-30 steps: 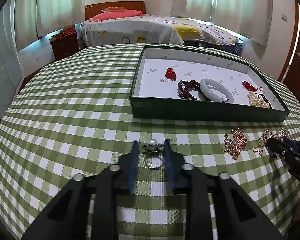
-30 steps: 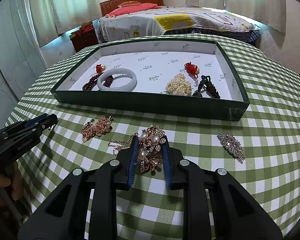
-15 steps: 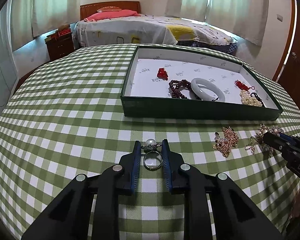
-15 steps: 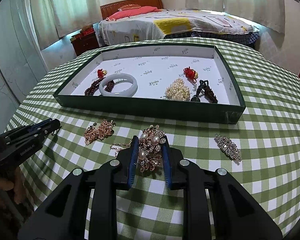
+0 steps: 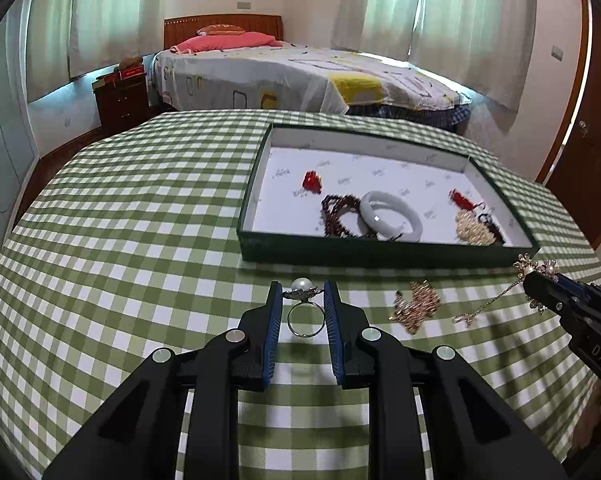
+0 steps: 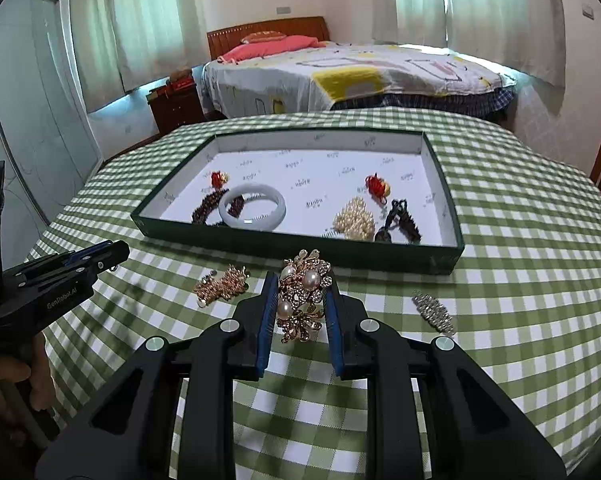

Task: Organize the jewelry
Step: 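Carry the ring with the left tool while the right tool carries the pearl brooch into the tray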

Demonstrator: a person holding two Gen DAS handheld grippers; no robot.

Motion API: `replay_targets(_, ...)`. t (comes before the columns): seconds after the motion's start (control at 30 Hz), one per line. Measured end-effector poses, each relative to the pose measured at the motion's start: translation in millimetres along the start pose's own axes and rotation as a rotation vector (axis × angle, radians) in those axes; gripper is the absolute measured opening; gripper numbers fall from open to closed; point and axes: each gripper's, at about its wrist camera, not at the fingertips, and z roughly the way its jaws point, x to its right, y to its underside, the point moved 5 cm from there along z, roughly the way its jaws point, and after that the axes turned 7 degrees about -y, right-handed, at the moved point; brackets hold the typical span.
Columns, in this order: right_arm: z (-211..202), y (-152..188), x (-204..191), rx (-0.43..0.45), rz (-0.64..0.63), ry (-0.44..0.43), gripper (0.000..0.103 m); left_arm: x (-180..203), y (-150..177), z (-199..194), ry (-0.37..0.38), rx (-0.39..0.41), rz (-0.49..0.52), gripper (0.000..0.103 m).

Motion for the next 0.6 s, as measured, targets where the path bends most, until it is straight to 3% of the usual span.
replay_targets(0.6, -53, -77, -4, 0.204, -0.049, -0.01, 0.023, 26, -72, -41, 0.093, 0.156, -0.01, 0.022)
